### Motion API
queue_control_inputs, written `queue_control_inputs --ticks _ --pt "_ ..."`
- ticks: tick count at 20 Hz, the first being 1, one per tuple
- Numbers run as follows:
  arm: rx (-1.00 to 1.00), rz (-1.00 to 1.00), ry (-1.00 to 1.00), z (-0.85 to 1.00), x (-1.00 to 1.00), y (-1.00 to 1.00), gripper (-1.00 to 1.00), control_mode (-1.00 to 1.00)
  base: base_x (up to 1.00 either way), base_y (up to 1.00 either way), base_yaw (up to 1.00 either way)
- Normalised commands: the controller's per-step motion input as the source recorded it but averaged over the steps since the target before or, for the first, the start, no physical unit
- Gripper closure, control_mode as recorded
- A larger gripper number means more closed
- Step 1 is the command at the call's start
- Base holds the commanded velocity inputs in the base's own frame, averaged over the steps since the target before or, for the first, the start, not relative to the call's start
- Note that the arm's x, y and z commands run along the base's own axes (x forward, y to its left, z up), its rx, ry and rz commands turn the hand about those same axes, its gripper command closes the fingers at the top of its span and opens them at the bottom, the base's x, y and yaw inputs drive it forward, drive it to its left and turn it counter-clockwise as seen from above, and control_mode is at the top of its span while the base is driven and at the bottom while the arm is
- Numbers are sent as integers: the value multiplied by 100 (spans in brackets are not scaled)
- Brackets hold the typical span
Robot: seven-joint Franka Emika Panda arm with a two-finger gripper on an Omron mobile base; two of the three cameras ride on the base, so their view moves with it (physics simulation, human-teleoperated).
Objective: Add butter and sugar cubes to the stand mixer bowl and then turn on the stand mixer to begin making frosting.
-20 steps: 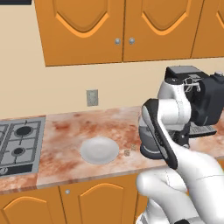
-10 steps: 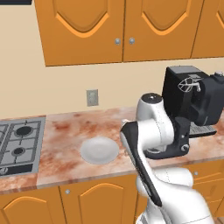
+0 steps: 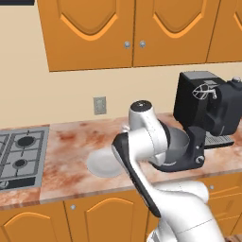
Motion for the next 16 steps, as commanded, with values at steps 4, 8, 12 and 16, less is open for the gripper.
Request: queue_control_inputs --ticks 4,8,12,16 --pt "3 -26 17 -7 64 0 -100 -100 0 0 0" --pt "0 -28 9 -55 54 6 -100 -100 0 0 0" --pt "0 -27 0 -72 57 5 -100 -100 0 0 0" --pt "-3 -21 -4 -43 41 0 -100 -100 0 0 0"
